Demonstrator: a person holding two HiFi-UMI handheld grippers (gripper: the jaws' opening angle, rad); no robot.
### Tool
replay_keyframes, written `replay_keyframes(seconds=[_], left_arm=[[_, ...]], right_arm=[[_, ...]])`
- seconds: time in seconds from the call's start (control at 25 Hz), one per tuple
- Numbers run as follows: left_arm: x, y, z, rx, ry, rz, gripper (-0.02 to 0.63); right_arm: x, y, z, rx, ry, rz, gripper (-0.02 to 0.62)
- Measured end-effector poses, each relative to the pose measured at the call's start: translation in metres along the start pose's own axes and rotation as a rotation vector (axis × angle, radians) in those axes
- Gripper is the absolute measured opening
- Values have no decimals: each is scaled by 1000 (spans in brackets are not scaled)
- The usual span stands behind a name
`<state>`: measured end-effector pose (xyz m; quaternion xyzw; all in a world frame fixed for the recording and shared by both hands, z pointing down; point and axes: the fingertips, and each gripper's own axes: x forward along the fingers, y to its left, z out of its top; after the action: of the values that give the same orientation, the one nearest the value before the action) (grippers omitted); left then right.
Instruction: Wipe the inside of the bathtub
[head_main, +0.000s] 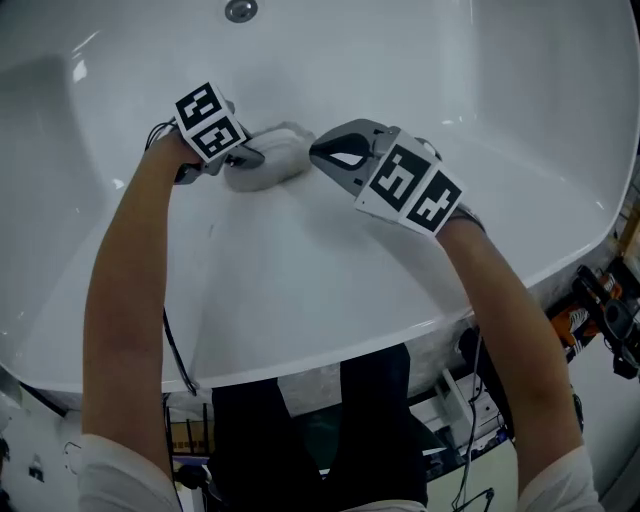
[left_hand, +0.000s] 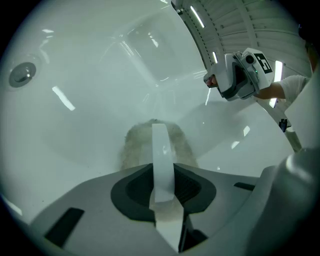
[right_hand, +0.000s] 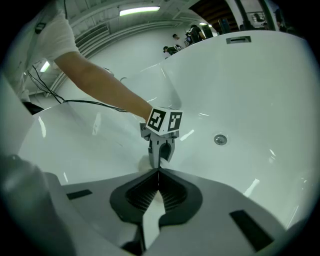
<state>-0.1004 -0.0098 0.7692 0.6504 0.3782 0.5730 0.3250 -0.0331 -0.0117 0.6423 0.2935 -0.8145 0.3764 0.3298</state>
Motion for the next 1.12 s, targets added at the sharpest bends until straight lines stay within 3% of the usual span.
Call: replay_keyframes(seconds=[0.16,0.32,0.64,1.12], left_arm=[[5,13,-2,5,-6,24,100],[4,24,-18,20,43,56,100],[-20,42,-67,-41,48,75,100],[-61,18,-120,-63,31,94,100]], right_arm=[[-1,-1,1,12,-17,-17,20],[-3,-5,1,31,-23,-37,20],[10,-11,10,32,8,-38,18],[36,6,48,-25,33,18,19]])
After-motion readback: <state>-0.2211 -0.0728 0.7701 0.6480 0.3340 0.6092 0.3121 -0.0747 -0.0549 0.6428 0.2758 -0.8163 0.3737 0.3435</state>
